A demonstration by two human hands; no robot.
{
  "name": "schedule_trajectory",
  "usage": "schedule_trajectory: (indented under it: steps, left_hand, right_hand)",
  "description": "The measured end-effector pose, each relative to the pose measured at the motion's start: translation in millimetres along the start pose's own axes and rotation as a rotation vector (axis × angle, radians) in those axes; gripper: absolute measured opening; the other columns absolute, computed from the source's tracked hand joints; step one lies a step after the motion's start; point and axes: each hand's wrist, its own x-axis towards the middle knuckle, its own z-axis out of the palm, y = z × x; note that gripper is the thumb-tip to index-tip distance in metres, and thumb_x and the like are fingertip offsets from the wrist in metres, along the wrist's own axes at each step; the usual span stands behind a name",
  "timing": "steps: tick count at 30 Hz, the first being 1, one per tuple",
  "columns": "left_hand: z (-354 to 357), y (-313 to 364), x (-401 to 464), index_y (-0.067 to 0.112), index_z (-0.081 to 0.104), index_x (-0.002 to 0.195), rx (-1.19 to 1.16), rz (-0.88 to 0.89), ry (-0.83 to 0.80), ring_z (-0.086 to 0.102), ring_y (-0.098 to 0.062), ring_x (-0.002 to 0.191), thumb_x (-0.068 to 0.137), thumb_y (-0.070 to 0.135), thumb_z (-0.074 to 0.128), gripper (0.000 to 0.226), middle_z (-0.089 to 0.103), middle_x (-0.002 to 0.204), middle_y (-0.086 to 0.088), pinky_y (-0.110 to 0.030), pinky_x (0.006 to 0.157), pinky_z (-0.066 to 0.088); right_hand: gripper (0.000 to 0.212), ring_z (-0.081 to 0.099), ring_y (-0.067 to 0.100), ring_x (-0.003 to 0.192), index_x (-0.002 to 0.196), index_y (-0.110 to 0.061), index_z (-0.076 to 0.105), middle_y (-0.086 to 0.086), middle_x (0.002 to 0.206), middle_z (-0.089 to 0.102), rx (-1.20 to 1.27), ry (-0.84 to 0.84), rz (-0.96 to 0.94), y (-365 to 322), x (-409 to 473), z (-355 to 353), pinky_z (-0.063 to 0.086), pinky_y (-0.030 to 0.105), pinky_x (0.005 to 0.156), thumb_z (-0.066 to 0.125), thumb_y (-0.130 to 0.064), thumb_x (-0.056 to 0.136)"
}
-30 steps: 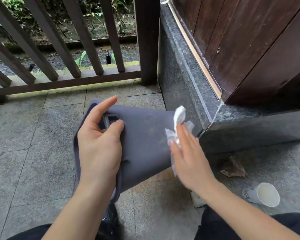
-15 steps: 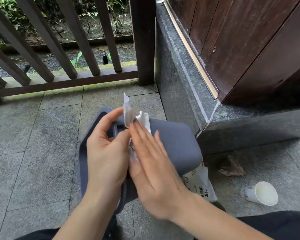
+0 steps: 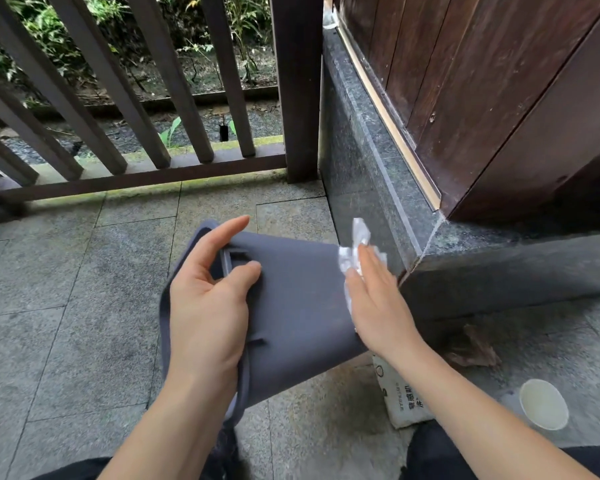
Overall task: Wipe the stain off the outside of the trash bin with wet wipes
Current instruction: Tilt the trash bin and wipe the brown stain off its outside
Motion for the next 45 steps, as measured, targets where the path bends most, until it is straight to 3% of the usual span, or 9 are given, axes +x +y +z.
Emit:
schedule_trajectory:
  steps: [6, 9, 15, 20, 28, 33, 35, 40, 45]
  left_hand:
    - [-3.7, 0.1, -2.4, 0.036, 0.079, 0.109, 0.025, 0.022, -0.024, 0.051, -0.019, 0.062, 0.085, -0.012, 0.062, 0.056, 0.063, 0.066, 0.001, -0.022, 0.048, 0.046]
    - [-12.1, 5.3, 1.7, 0.037, 0.080, 0.105, 0.017, 0.001, 0.008, 0.067, -0.006, 0.063, 0.083, -0.011, 0.065, 0.054, 0.077, 0.075, 0.013, -0.015, 0.055, 0.054]
    - [-20.1, 10.9, 4.3, 0.055, 0.076, 0.104, 0.039, -0.034, 0.048, 0.068, -0.005, 0.072, 0.084, 0.002, 0.068, 0.057, 0.074, 0.104, 0.012, -0.031, 0.068, 0.057]
    - [-14.1, 9.5, 3.6, 0.052, 0.076, 0.107, 0.063, -0.051, 0.010, 0.064, -0.014, 0.067, 0.084, -0.001, 0.066, 0.059, 0.074, 0.077, 0.017, -0.037, 0.066, 0.053]
    - [-10.8, 2.7, -0.9, 0.045, 0.078, 0.105, 0.144, -0.017, -0.055, 0.061, -0.009, 0.057, 0.085, -0.006, 0.065, 0.057, 0.069, 0.060, 0.017, -0.022, 0.050, 0.052]
    - [-11.0, 2.4, 0.8, 0.046, 0.078, 0.104, 0.148, -0.064, -0.010, 0.068, -0.015, 0.077, 0.081, -0.007, 0.064, 0.059, 0.078, 0.086, 0.012, -0.029, 0.070, 0.056]
    - [-12.9, 4.8, 1.9, 0.048, 0.078, 0.104, 0.118, -0.081, 0.013, 0.071, -0.012, 0.083, 0.082, -0.003, 0.067, 0.057, 0.077, 0.106, 0.007, -0.029, 0.072, 0.060]
    - [-16.5, 13.7, 2.3, 0.053, 0.077, 0.104, 0.093, -0.113, 0.028, 0.072, -0.016, 0.079, 0.081, 0.003, 0.068, 0.056, 0.075, 0.110, 0.005, -0.034, 0.068, 0.060]
    - [-17.2, 22.6, 4.8, 0.052, 0.076, 0.107, 0.086, -0.077, 0.006, 0.073, -0.025, 0.086, 0.073, 0.010, 0.067, 0.055, 0.074, 0.116, 0.001, -0.043, 0.075, 0.061]
  right_hand:
    - [0.059, 0.003, 0.008, 0.157, 0.161, -0.029, 0.017, -0.010, 0.170, 0.013, 0.129, -0.016, -0.550, -79.6, -53.1, 22.9, 0.002, 0.047, 0.126, 0.031, -0.022, 0.104]
    - [0.059, 0.010, 0.010, 0.157, 0.161, -0.022, 0.022, -0.004, 0.170, 0.016, 0.072, -0.010, -0.637, -73.2, -65.4, 28.2, 0.004, 0.049, 0.126, 0.034, -0.024, 0.103]
    - [0.056, 0.010, 0.000, 0.154, 0.159, -0.029, 0.026, -0.015, 0.166, 0.022, 0.002, 0.061, -0.219, -9.9, -29.1, 10.9, 0.008, 0.045, 0.127, 0.024, -0.033, 0.103]
    - [0.054, 0.014, 0.010, 0.155, 0.161, -0.026, 0.022, -0.008, 0.168, 0.021, 0.085, 0.011, 0.045, 10.7, 0.3, 10.4, 0.014, 0.043, 0.126, 0.026, -0.026, 0.107]
    - [0.056, 0.006, 0.001, 0.155, 0.160, -0.024, 0.022, -0.013, 0.168, 0.018, 0.162, -0.029, -0.470, -62.0, -34.5, 29.3, 0.001, 0.036, 0.127, 0.029, -0.025, 0.104]
    - [0.057, -0.001, 0.004, 0.156, 0.162, -0.020, 0.015, -0.005, 0.171, 0.011, 0.095, -0.083, -0.562, -66.0, -56.0, 31.8, 0.003, 0.047, 0.127, 0.029, -0.029, 0.107]
    - [0.058, -0.003, 0.002, 0.156, 0.162, -0.023, 0.015, -0.006, 0.171, 0.012, 0.033, -0.078, -0.525, -52.0, -53.3, 27.5, 0.002, 0.048, 0.127, 0.026, -0.035, 0.107]
    - [0.053, -0.009, -0.001, 0.153, 0.160, -0.038, 0.003, -0.021, 0.168, 0.002, -0.015, -0.037, -0.183, 0.1, -36.9, 10.2, 0.001, 0.049, 0.127, 0.019, -0.039, 0.109]
    - [0.055, 0.011, 0.014, 0.156, 0.162, -0.029, 0.014, -0.009, 0.170, 0.015, 0.050, 0.005, 0.162, 15.6, -21.2, 4.2, 0.007, 0.048, 0.126, 0.022, -0.036, 0.108]
